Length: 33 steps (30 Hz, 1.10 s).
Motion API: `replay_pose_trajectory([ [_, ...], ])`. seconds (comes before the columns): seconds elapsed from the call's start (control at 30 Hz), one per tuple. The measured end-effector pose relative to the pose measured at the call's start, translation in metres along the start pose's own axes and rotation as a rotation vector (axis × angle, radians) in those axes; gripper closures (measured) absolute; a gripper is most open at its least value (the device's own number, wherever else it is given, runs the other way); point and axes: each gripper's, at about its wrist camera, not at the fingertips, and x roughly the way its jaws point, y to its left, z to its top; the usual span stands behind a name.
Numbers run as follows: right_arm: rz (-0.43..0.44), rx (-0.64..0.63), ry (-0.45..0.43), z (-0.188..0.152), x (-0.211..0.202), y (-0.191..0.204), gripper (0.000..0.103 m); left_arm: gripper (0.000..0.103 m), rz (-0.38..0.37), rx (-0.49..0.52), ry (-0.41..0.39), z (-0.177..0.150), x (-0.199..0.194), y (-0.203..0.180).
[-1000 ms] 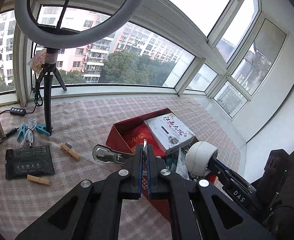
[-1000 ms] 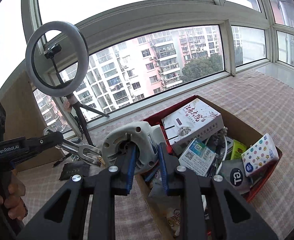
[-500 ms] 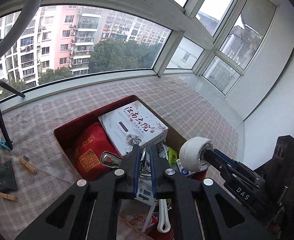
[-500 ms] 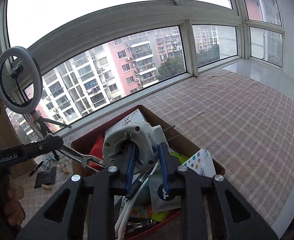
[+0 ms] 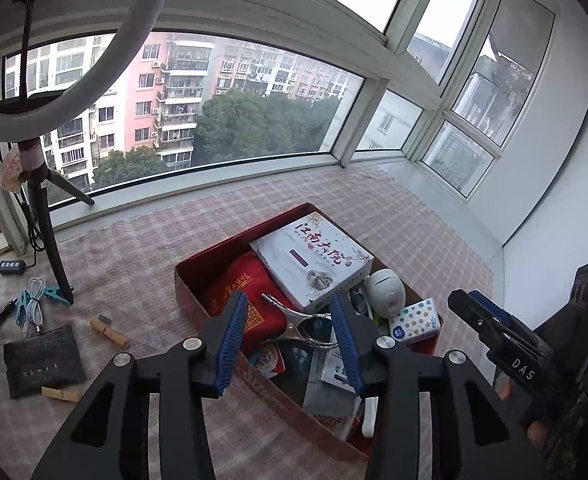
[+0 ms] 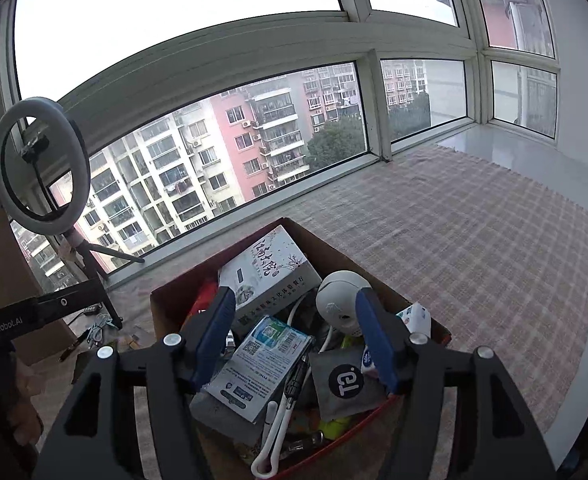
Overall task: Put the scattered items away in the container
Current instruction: 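Withdraw both tools from the box back toward the remaining items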
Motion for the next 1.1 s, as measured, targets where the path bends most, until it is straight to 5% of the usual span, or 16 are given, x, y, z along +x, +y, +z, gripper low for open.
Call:
replay_pose_trajectory([
  [0.17,0.073,-0.036,0.0,-0.006,-0.006,0.032,0.041,0.062,0.054,-0.005,-0.008,-0.012,-0.038,0.05],
  [0.4,0.187,-0.164,0.019,-0.018,-0.005,0.101,0.041,0.061,0.243,-0.063,-0.041,-0.037,-0.099,0.136],
  [0.7,0.29,-0.283,0.09,-0.044,0.016,0.191,0.041,0.055,0.415,-0.136,-0.038,-0.075,-0.128,0.201],
  [1.1,0.33,-0.396,0.12,-0.072,0.026,0.264,0.041,0.055,0.451,-0.191,-0.028,-0.098,-0.137,0.231],
])
